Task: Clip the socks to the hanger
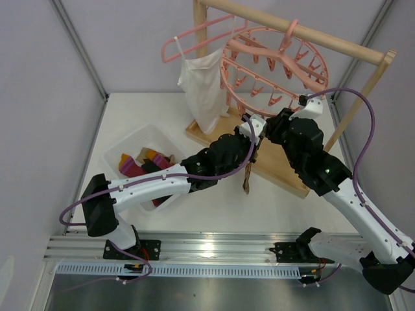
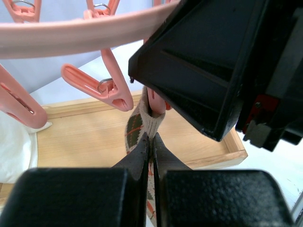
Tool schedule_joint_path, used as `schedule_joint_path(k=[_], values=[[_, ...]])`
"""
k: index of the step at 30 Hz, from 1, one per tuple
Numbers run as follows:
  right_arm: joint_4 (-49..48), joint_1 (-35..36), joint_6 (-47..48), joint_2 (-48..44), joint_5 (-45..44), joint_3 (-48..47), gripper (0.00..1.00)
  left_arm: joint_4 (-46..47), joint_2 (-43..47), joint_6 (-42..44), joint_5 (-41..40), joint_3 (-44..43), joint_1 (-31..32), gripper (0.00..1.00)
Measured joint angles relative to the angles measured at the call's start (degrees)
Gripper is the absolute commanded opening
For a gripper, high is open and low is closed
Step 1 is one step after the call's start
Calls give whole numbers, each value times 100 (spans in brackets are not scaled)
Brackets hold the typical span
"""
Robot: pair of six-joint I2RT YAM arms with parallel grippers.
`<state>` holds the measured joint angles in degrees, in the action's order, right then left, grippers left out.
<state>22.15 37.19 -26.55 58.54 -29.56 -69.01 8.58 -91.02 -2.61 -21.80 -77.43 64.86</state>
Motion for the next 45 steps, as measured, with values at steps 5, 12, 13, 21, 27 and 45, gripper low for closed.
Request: schedule_joint_path(k=[5,12,13,21,27,45], values=[[-2,42,-4,7,-42,0,0,-15,55,-15,0,-2,0,1],[-4,63,-7,17,-111,0,0,-24,83,-44,9,-2,7,1],[-4,66,-7,17,-116,0,0,-26,83,-44,9,-2,11,1],[-4,103,-42,17,-175,0,0,-33,92,-59,-11,-2,72,1],[4,122,-39,17,-256,0,0,-175,92,-210,-339,-4,79,1],[22,136,-44,37,-354,0,0,-535,92,-748,-717,-131,83,1]])
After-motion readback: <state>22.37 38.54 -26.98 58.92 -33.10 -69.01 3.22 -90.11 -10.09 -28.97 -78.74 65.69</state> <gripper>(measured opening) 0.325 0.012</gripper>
